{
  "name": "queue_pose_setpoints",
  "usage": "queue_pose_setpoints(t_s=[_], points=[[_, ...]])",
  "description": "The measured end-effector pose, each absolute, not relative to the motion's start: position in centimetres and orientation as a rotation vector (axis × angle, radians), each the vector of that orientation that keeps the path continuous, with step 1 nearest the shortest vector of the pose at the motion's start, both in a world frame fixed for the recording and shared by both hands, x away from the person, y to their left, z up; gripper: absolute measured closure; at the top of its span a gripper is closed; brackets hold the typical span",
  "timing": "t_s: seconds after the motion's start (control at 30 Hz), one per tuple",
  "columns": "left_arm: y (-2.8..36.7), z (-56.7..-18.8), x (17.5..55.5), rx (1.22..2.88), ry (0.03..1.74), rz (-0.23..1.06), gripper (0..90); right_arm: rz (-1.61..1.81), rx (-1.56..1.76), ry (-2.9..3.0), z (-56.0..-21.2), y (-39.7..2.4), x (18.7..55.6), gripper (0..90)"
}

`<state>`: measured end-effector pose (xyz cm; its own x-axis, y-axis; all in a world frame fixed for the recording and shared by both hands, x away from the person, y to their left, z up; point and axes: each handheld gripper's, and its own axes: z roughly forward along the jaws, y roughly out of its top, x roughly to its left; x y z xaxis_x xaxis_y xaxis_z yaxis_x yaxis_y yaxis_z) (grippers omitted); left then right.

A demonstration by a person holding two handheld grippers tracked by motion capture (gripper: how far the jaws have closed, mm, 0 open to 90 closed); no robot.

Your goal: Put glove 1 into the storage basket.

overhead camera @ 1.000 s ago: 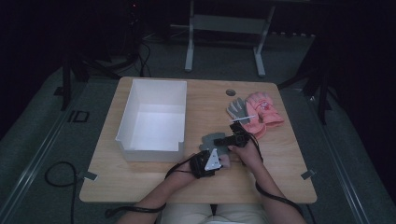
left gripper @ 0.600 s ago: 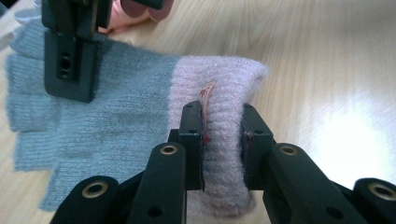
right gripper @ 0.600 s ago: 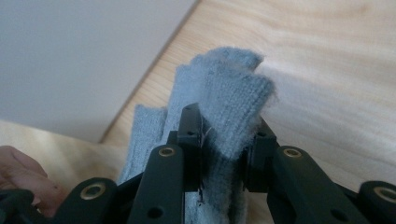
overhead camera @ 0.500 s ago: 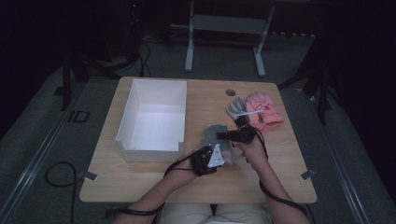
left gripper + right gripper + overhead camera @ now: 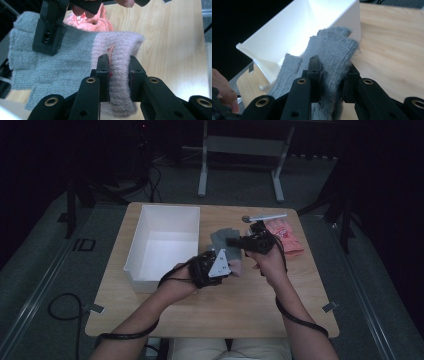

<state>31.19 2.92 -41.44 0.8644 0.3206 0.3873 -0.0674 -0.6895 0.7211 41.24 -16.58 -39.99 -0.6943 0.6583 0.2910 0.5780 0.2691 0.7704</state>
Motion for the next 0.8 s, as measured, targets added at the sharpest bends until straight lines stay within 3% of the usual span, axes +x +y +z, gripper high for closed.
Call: queue_pose_setpoints(t_s=[0.33,0.8], points=[[8.1,-39.2,32.9,2.281,0.156,0.650,75.5,1.453,1.125,2.436,-38.0,-11.7,42.8,73.8],[15.7,-39.6,34.2,2.386,0.056,0.698,75.3,1.467,1.072,2.484,-38.4,-4.6,44.3,73.9]])
